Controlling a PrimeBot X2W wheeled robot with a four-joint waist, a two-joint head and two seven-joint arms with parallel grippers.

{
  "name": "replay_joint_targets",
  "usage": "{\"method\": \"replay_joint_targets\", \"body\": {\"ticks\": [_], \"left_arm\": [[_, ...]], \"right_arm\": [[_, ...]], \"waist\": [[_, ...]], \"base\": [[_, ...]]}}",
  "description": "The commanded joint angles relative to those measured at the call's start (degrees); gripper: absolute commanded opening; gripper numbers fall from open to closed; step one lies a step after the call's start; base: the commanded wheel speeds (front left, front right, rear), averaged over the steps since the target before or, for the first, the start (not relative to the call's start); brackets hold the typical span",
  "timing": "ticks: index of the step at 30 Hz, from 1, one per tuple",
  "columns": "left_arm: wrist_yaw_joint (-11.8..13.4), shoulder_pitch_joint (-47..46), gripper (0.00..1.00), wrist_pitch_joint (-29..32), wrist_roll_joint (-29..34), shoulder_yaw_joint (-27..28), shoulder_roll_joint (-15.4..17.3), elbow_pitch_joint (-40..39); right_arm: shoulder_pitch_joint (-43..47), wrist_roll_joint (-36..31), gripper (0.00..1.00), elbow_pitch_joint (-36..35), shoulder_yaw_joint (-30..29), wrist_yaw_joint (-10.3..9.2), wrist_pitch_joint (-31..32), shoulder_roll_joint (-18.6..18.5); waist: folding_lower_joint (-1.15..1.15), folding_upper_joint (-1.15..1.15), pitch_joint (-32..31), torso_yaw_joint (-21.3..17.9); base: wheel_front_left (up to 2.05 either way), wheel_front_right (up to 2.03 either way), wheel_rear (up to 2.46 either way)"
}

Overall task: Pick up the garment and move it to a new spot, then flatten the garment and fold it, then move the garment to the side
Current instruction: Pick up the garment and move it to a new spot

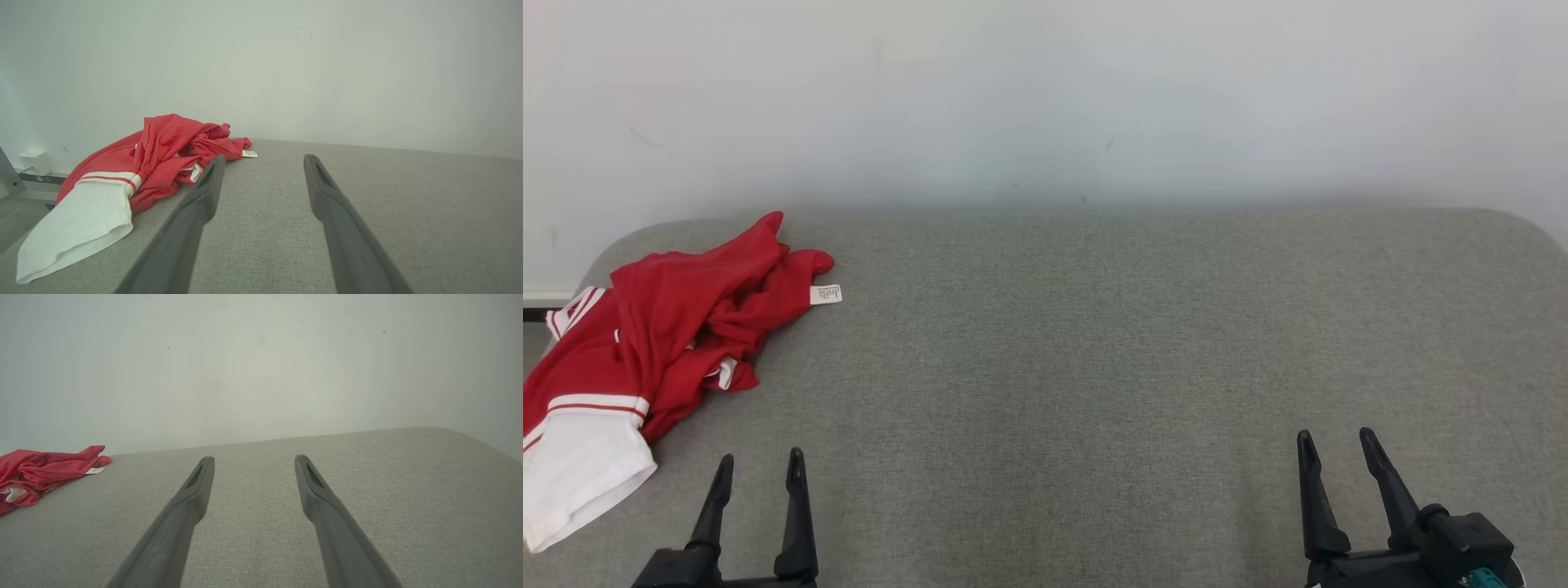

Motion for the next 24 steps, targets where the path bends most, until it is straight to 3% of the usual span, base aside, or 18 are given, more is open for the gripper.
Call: {"method": "replay_joint_targets", "body": {"ticks": [1,9,24], "left_arm": [[0.45,0.44,1.00,-0.25,0.10,0.16,0.49,-0.01],[0.98,0.80,1.00,-0.63,-0.35,0.08,0.76,0.36],[2.39,0.66,1.00,-1.24,-0.91,0.67,1.63,0.84]], "right_arm": [[0.09,0.36,1.00,0.03,0.16,0.19,-0.29,-0.14],[0.54,0.81,1.00,0.32,0.23,0.19,-0.28,-0.12],[0.40,0.43,1.00,0.55,0.82,0.19,-0.19,-0.13]], "waist": [[0.00,0.00,-0.07,0.52],[0.00,0.00,0.09,4.42],[0.00,0.00,1.17,15.48]], "base": [[0.00,0.00,0.00],[0.00,0.00,0.00],[0.00,0.00,0.00]]}}
